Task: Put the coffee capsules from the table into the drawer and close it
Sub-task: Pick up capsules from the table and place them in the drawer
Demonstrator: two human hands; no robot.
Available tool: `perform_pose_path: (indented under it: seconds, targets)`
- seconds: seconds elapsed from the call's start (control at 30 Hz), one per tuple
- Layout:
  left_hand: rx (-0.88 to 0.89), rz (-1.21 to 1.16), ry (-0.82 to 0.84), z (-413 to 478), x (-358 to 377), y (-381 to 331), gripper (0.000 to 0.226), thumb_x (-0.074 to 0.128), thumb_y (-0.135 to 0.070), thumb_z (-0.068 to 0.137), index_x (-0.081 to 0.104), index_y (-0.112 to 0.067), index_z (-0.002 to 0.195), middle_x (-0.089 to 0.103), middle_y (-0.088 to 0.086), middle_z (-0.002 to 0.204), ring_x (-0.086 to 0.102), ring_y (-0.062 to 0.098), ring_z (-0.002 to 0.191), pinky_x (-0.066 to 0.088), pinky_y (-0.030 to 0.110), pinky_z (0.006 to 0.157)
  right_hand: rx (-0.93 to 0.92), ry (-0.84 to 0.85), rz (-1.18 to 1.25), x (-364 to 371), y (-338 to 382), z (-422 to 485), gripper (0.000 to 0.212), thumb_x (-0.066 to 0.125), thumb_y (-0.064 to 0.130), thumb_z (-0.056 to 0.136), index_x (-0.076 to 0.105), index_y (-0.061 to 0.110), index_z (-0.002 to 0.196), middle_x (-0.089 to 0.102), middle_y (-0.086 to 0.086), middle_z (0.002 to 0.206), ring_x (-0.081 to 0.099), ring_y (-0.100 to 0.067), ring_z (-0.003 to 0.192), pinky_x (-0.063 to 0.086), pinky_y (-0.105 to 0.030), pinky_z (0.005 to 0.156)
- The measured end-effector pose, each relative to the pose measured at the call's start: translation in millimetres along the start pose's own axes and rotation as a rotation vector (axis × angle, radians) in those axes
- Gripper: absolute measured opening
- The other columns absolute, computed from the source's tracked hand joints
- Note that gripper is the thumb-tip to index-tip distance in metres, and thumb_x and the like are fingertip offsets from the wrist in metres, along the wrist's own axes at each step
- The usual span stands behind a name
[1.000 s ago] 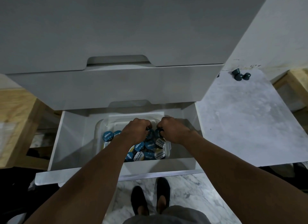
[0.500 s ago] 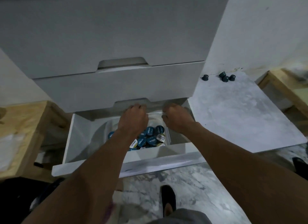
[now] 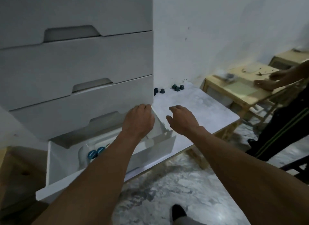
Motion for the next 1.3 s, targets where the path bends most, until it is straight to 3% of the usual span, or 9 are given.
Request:
perform_pose_path:
  seconds: [0.3,0.77,1.3]
  targets:
    - [0.045,0.08,0.012,59,24,-72,0.029,0.042,-0.033,0.095,0.056,-0.01,0.106,0.062,0.009,0.109,0.057,0.029,0.1,0.044,0.036,0.079,0.048,-0.05,0.013,-26,-86,21,0.038,0.048,0.035,0.096,0.057,0.007,0.12,0.059,-0.011,0.126,0.054,-0.031,0.116,0.049,-0.042,0.092]
    - [-0.143,0.005,0.059,185,129,-194,0.033,0.044,-0.032,0.095,0.059,-0.009,0.112,0.064,0.009,0.11,0.06,0.026,0.095,0.045,0.034,0.078,-0.056,0.088,-0.008,-39,-272,113,0.035,0.047,0.033,0.095,0.059,0.009,0.117,0.061,-0.011,0.122,0.059,-0.03,0.108,0.051,-0.041,0.089]
    - [-0.251,0.04,0.211,308,232,-137,0.025,0.044,-0.027,0.095,0.057,-0.011,0.109,0.06,0.007,0.107,0.06,0.026,0.094,0.047,0.034,0.072,-0.114,0.226,0.055,17,-314,267,0.035,0.047,0.027,0.096,0.054,0.008,0.124,0.058,-0.013,0.125,0.057,-0.031,0.11,0.048,-0.039,0.09]
Point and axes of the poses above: each hand's wrist, its own z-axis towards the middle knuckle, its own x-axis out of the palm, y = z × x, the point moved 8 cm from there along z, towards the middle knuckle
